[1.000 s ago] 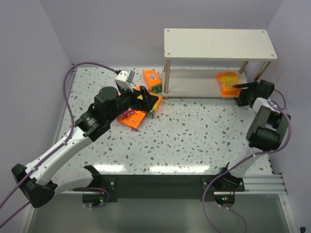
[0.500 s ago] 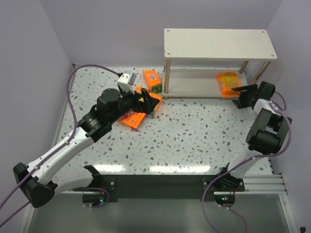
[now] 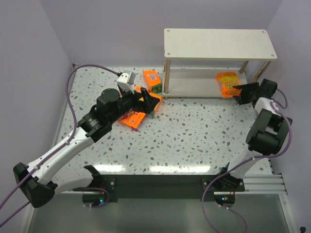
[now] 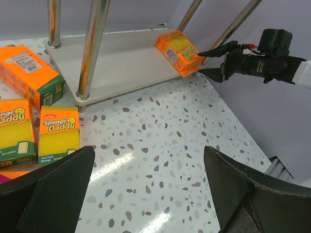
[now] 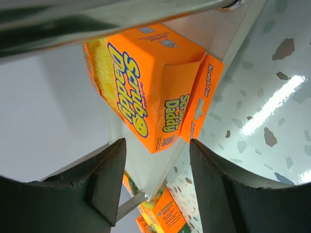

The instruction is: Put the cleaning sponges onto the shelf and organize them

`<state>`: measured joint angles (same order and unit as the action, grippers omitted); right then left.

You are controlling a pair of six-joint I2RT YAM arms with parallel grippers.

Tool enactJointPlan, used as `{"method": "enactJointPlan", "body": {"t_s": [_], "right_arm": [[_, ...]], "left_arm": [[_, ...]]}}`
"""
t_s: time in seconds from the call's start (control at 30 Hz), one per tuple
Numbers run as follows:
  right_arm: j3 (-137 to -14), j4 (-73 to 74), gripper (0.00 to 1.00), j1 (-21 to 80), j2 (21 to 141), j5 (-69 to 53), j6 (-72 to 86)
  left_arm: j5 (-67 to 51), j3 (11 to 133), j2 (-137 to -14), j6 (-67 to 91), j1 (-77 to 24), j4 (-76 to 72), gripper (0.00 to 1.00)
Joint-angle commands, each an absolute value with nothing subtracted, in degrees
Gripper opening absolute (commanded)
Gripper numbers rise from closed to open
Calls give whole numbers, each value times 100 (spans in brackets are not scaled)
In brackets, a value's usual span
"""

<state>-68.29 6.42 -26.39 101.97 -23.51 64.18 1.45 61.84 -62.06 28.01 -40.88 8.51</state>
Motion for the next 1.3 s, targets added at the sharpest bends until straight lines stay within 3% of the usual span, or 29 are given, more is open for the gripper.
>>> {"method": "enactJointPlan", "body": {"t_s": [0.0,0.53,1.13,1.27], "right_arm": [[-7101,458,57,-2663,10353,-2417,6548],[-7365,54,54,-2452,10925,-2206,6925],[-6653,-194,17,-2145,10354,-1152,7611],[-6583,-185,1,-2145,10248,-1063,7585]], "left_arm": [[79,6126,-6196,2909,-4043,527,100],[53,6135,-6293,2971,-4034,536,99],[105,6161,-6249,2848,-4025,668,99],[106,6152,-6240,2830,-4025,659,99]]}}
